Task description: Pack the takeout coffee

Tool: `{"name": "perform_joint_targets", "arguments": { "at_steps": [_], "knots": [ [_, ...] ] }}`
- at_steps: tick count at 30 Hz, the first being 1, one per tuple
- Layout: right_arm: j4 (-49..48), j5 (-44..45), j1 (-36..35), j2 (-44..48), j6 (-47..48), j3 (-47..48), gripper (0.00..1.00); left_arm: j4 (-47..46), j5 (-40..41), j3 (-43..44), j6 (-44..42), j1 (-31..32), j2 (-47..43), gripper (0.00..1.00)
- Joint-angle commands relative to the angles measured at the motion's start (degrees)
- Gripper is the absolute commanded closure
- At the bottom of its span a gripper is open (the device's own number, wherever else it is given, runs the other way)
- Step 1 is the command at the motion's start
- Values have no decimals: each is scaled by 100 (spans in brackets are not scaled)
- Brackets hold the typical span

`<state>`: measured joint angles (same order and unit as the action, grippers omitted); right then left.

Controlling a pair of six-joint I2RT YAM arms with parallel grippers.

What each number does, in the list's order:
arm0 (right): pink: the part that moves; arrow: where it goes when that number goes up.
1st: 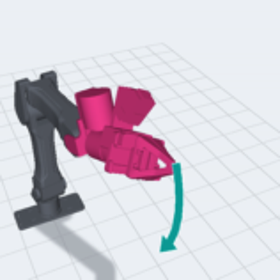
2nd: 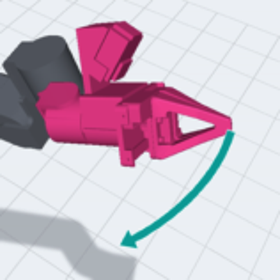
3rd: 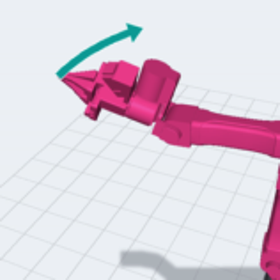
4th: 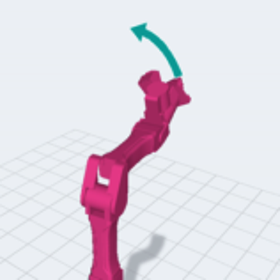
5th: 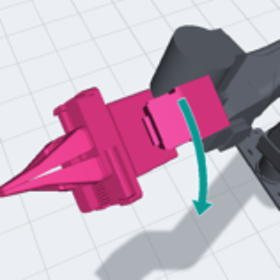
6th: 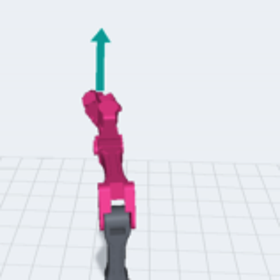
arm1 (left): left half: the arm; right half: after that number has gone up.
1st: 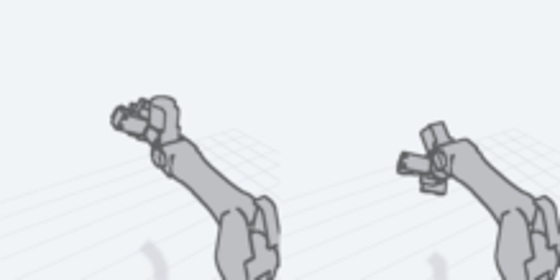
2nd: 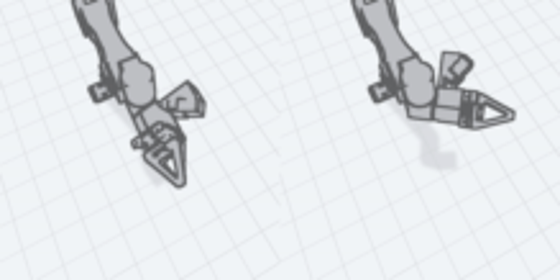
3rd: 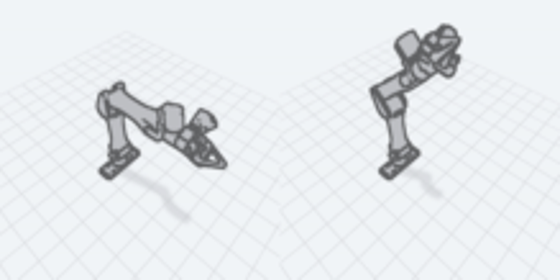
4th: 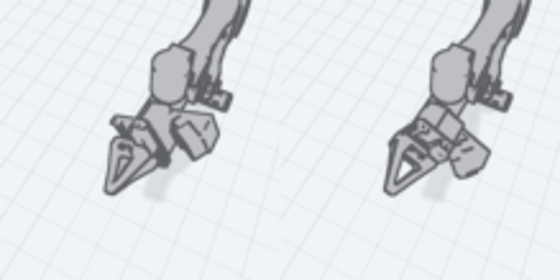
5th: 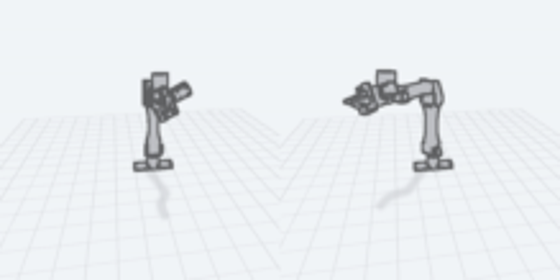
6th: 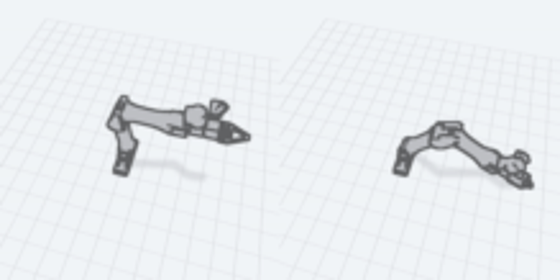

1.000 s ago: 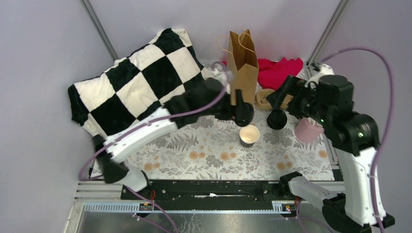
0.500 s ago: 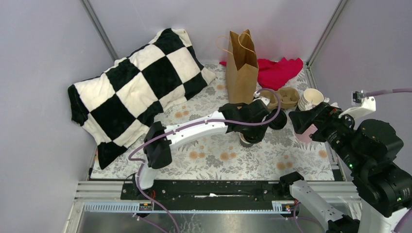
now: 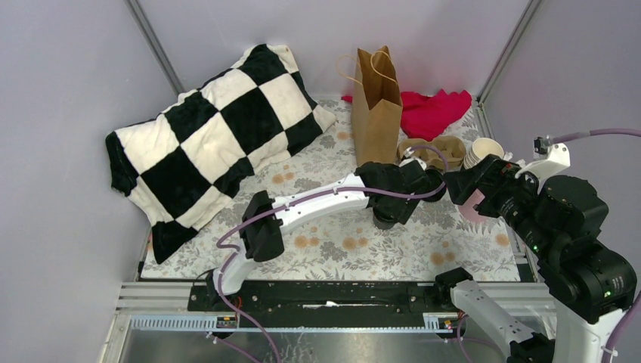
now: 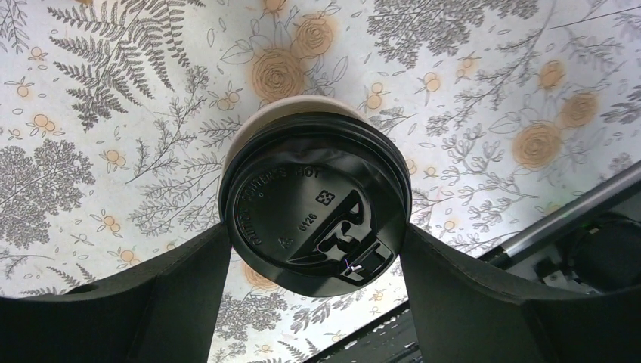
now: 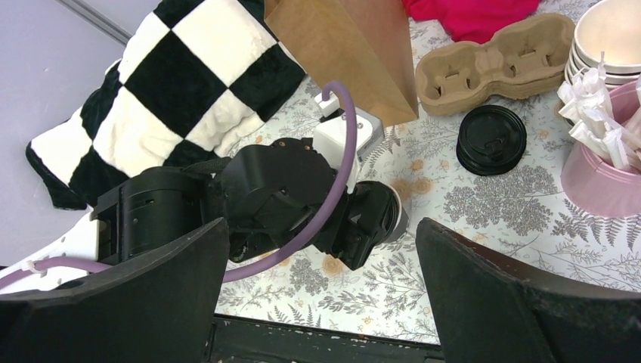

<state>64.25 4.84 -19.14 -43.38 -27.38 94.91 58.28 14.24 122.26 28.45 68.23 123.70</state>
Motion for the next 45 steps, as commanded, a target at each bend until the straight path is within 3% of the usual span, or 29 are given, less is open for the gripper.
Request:
{"name": "perform_joint_targets", "arguments": {
  "at_steps": [1,27,30,33,40,45],
  "knots": [
    [-224,-114,-24,26,-47,-130,0,330,231,447,-199,-28,190,18],
    [-336,-229,-28,42,-149,-344,0,408,-4,896,-409,-204,500,12],
    [-318,-215,-28,29,-167,-381,0,471,5,962,-367,-204,438,8],
    [-292,-174,-29,11,-144,-348,0,412,-4,994,-314,-204,148,1],
    [-263,-136,-23,-176,-70,-211,0,489,-382,997,-90,-401,-534,1],
    [-346,-130,-29,-331,60,-569,0,-94,-1129,-696,252,-1035,-1933,1]
  ]
}}
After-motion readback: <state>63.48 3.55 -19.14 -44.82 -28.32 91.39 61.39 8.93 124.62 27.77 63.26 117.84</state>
